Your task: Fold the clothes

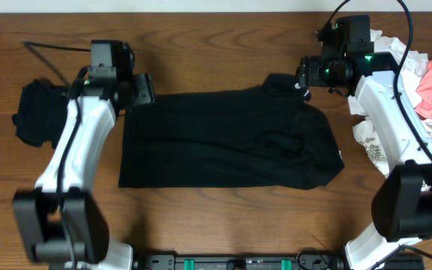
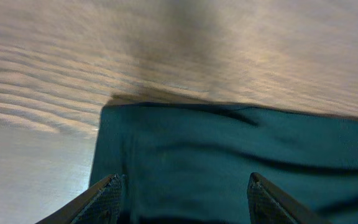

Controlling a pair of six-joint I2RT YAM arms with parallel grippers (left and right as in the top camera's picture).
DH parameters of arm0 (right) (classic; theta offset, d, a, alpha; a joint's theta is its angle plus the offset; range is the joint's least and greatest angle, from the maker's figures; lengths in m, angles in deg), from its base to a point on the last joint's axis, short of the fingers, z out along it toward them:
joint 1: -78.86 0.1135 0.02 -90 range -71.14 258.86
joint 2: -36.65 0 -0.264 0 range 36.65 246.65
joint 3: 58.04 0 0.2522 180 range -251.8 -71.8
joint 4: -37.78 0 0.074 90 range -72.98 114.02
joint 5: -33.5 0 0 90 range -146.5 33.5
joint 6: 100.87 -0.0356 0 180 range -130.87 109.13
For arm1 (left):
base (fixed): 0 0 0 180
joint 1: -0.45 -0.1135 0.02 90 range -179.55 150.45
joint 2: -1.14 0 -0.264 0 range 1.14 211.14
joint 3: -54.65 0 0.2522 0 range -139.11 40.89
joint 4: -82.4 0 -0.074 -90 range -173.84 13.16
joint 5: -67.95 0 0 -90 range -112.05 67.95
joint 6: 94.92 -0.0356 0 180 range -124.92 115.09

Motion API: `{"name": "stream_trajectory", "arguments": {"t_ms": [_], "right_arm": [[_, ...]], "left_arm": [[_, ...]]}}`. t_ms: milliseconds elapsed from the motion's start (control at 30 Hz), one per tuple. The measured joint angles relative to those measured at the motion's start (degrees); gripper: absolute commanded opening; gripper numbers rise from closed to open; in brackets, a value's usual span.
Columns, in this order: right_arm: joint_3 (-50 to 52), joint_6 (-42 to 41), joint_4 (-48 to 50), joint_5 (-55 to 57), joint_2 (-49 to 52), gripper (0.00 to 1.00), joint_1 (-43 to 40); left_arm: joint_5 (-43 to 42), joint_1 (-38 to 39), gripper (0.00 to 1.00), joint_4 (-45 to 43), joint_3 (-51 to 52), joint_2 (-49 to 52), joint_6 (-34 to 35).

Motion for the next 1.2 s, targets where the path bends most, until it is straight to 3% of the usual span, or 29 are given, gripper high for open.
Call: {"name": "stream_trajectory", "arguments": {"t_ms": [300, 733, 1200], "right_arm": [[0.0, 1.7, 3.1, -1.2, 7.6, 0.71, -0.3], [0.0, 2.2, 5.6, -1.5, 12.2, 0.72, -0.4], [0.0, 2.2, 5.6, -1.5, 12.2, 0.72, -0.4]], "left_arm": [[-6.0, -4.7, 0.68, -3.5, -2.5, 13.4, -0.2], [-6.7, -5.7, 0.68, -11.7, -2.7, 13.9, -0.3], [-3.5, -5.7, 0.68, -12.2, -3.1, 19.9, -0.4]]}}
